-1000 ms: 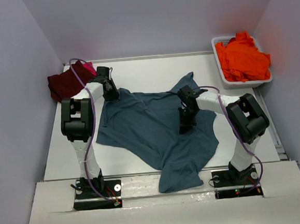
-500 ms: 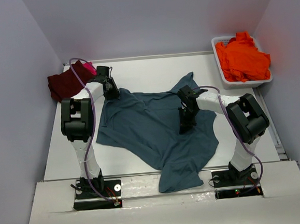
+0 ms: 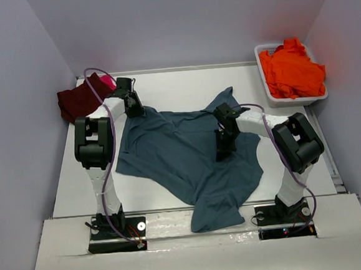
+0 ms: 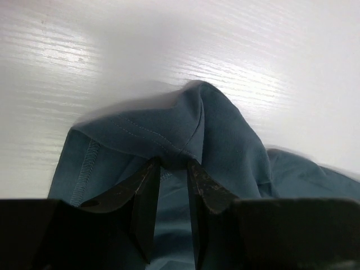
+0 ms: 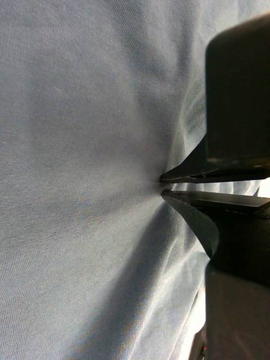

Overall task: Fold and stack the t-shirts
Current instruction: Flatten the tshirt out

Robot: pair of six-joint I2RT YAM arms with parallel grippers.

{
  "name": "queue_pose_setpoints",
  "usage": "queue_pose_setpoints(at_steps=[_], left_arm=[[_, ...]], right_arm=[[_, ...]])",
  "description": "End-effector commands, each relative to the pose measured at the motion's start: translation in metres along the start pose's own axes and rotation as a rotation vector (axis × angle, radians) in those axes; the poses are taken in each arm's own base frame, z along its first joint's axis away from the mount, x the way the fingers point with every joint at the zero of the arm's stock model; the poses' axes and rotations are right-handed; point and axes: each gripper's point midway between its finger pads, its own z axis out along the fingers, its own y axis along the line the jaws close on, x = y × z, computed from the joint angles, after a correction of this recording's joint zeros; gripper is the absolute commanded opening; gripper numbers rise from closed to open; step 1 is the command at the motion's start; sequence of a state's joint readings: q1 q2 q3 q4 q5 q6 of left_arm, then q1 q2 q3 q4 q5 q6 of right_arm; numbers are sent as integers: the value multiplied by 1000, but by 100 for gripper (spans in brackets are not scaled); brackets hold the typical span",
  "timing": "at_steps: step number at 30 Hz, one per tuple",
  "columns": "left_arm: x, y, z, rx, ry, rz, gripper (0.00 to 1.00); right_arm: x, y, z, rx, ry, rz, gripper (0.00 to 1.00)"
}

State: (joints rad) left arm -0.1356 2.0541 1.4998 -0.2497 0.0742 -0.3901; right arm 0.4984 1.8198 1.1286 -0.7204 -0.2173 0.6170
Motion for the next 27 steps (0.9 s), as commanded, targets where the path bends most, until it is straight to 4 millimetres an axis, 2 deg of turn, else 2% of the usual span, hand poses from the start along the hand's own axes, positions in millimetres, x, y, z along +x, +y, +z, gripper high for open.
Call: queue_pose_setpoints(at_steps=[1,11,22,27], left_arm=[[-17,-7,1,22,-39,13,36],[-23,-7,3,16,-47,17,29],[-31,-3,5,-1,-62,21,6],[-37,1,4,-31,-70,27,6]], right_arm=[[5,-10,12,39,21,-11,17],[3,-9,12,40,23,-13,17],[3,-9,13,42,26,-14,17],[4,-10,14,45,29,-15,16]])
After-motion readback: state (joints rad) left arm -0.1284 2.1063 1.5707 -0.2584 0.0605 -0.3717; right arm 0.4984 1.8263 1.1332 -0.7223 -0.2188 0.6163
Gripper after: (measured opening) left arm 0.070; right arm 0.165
